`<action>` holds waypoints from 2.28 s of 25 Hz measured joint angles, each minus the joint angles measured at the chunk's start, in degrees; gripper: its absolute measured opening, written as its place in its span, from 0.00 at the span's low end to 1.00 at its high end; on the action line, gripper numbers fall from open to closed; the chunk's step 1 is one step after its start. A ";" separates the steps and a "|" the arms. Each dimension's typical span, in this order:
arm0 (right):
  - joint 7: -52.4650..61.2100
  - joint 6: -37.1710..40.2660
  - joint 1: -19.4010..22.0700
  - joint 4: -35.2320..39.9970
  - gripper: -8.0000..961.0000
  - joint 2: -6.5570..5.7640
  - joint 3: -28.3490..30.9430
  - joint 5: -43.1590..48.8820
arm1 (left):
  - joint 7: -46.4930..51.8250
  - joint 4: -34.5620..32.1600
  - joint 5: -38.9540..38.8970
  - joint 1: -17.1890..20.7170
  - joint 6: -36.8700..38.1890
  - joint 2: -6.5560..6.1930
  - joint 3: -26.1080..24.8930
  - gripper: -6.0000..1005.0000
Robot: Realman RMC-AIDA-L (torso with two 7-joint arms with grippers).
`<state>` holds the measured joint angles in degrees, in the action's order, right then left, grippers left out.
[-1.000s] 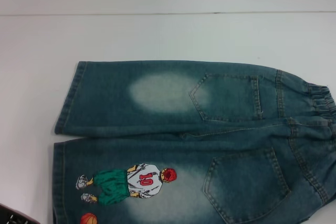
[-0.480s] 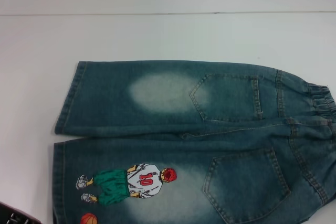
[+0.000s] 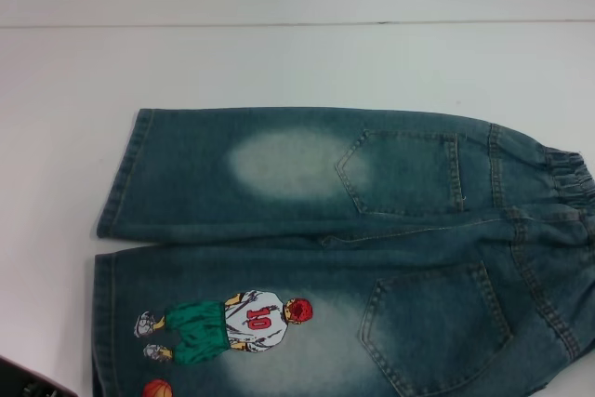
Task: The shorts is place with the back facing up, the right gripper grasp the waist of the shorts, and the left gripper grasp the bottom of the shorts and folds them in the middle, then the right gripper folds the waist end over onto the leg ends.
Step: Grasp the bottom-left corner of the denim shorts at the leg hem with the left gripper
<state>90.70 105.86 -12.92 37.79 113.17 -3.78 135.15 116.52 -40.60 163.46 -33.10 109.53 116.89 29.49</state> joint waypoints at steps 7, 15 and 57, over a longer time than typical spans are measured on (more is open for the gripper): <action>0.00 0.36 0.00 0.00 0.10 -0.05 0.00 -0.30 | -0.24 0.15 -0.17 0.03 -1.03 -0.02 -0.02 0.12; 0.00 0.36 0.00 0.00 0.10 -0.02 0.00 -0.35 | -1.15 0.17 -0.38 -0.11 -1.52 0.09 0.05 0.10; 0.07 0.40 0.01 0.00 0.11 0.12 2.20 -0.49 | -3.61 -3.28 -7.86 -0.62 -4.30 -0.87 -3.33 0.06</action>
<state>90.77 106.26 -12.91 37.79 113.29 -1.58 134.66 112.91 -43.87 155.60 -33.72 105.23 116.02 26.16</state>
